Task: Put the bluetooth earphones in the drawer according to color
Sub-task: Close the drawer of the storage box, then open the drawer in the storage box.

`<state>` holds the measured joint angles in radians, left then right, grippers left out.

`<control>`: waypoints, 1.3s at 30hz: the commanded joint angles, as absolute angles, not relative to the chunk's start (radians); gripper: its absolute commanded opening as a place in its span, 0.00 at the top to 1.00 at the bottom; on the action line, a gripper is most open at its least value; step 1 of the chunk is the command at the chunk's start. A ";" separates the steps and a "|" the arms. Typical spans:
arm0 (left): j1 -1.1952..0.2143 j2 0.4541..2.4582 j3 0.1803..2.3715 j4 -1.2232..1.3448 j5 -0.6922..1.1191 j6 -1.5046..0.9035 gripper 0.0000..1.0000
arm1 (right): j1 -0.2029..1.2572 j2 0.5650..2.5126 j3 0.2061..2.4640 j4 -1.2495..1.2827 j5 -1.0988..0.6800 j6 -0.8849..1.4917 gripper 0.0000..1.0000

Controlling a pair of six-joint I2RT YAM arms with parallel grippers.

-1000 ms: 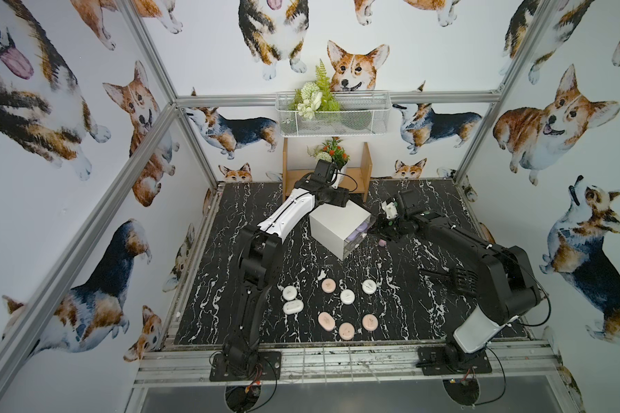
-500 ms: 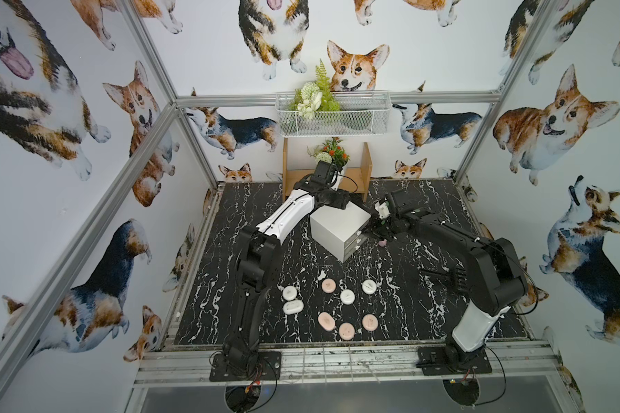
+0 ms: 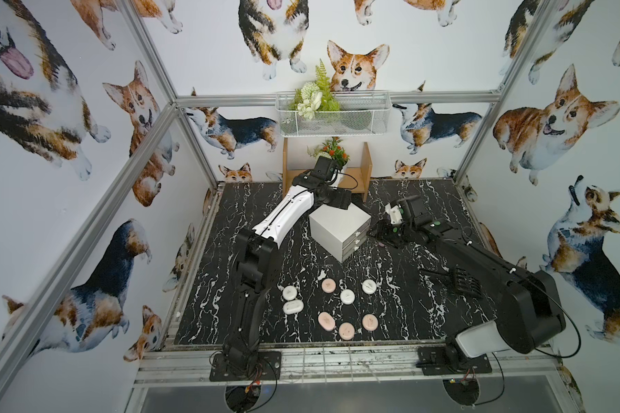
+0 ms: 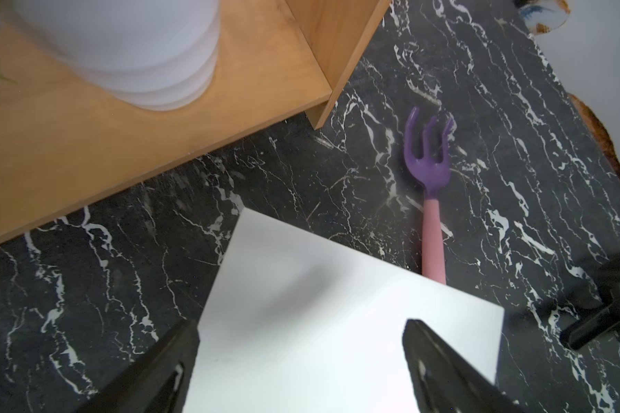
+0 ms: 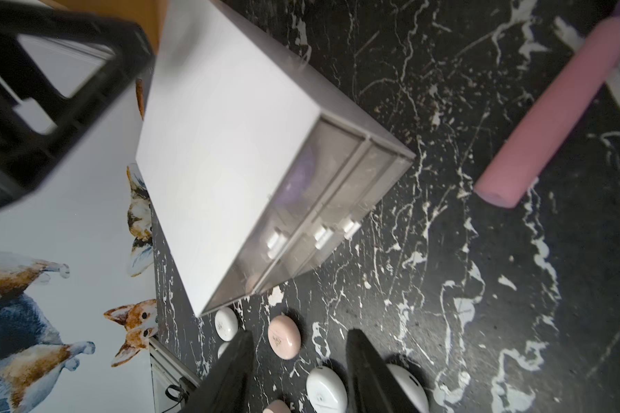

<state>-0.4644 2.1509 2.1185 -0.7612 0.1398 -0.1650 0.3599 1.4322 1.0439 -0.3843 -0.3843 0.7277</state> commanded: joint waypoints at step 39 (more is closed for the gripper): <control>-0.466 2.148 2.007 -0.887 0.068 -0.114 0.19 | 0.342 1.693 0.665 0.694 -0.572 1.308 0.67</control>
